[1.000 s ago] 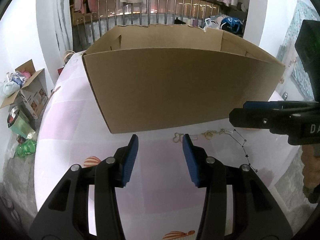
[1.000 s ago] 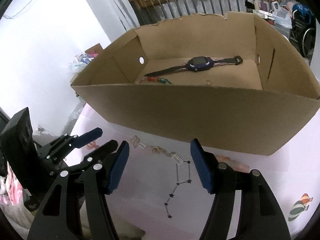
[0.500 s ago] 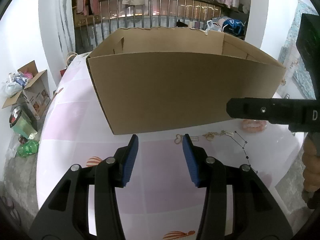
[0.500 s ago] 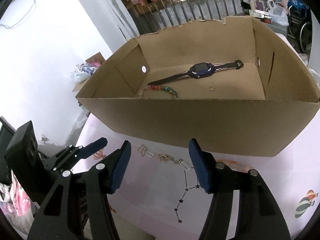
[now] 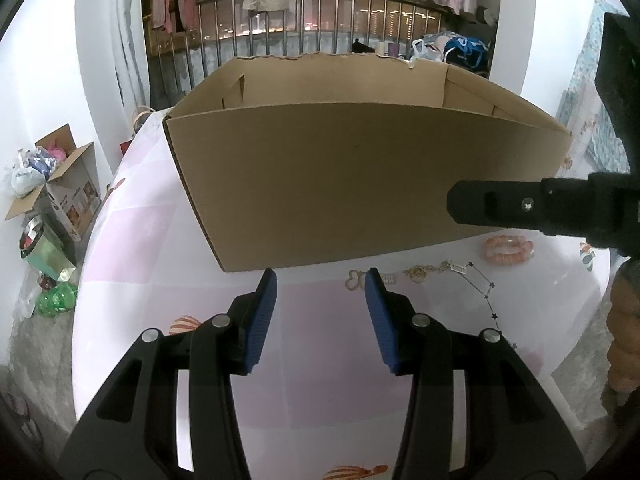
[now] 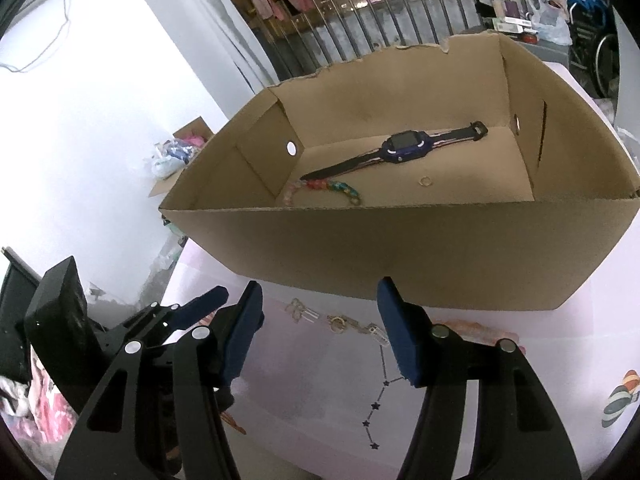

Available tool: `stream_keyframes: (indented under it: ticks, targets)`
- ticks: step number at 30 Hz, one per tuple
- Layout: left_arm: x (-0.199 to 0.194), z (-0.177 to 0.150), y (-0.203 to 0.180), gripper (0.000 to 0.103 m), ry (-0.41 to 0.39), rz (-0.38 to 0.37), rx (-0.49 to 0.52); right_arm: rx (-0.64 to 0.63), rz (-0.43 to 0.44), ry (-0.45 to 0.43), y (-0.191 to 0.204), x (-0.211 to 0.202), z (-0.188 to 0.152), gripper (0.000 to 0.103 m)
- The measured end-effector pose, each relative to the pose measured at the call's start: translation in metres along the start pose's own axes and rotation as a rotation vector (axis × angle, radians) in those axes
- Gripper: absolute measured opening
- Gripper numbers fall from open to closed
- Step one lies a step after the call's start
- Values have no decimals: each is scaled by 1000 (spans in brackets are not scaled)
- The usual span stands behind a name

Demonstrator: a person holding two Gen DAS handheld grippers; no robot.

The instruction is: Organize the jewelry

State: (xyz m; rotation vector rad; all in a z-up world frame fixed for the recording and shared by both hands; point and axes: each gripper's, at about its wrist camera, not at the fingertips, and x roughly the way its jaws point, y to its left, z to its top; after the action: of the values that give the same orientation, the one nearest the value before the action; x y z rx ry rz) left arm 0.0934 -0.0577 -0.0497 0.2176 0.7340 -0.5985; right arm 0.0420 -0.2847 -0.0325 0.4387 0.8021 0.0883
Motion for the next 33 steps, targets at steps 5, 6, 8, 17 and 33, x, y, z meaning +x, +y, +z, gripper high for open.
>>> stream_keyframes:
  ticks: [5,6,8,17,33]
  targets:
    - [0,-1,-1,44,-6,5,5,11,8,-16,0,-1,2,58]
    - [0,0,0,44,-6,6,5,13,10,-18,0,-1,3,58]
    - [1,0,-1,44,-7,11,8,27,18,-20,-1,-1,3,58]
    - [0,1,0,44,-10,7,9,83,42,-37,-7,-3,2,54]
    - [-2,1,-2,44,-15,19,6,173,48,-74,-10,-3,0,54]
